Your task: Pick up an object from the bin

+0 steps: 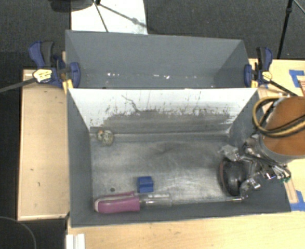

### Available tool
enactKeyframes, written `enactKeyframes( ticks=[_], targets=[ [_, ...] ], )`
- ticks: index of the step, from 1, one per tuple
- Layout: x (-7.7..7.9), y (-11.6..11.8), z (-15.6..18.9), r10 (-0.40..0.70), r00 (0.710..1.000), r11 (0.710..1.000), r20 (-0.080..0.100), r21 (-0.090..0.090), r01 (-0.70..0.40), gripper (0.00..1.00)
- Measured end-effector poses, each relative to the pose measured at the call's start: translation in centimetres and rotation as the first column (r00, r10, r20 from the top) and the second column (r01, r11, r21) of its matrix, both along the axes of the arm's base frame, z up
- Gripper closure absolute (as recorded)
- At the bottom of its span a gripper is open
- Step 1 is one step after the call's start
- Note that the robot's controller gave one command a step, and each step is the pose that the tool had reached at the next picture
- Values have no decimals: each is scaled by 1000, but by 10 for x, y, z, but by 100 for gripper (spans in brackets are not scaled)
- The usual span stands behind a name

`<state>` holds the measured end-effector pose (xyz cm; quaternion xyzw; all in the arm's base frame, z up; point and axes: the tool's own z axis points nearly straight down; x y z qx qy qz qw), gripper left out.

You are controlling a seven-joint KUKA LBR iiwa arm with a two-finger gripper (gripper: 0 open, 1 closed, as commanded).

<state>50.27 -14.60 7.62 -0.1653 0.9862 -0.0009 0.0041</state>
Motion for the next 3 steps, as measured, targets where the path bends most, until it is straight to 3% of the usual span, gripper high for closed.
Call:
enactKeyframes(
  ticks=[1,2,3],
  targets=[
    [1,0,1,1,1000,1000,2,0,-1,100],
    [7,6,121,122,993,993,1,-2,-122,100],
    [1,2,234,120,993,993,2,-4,-120,100]
  ],
)
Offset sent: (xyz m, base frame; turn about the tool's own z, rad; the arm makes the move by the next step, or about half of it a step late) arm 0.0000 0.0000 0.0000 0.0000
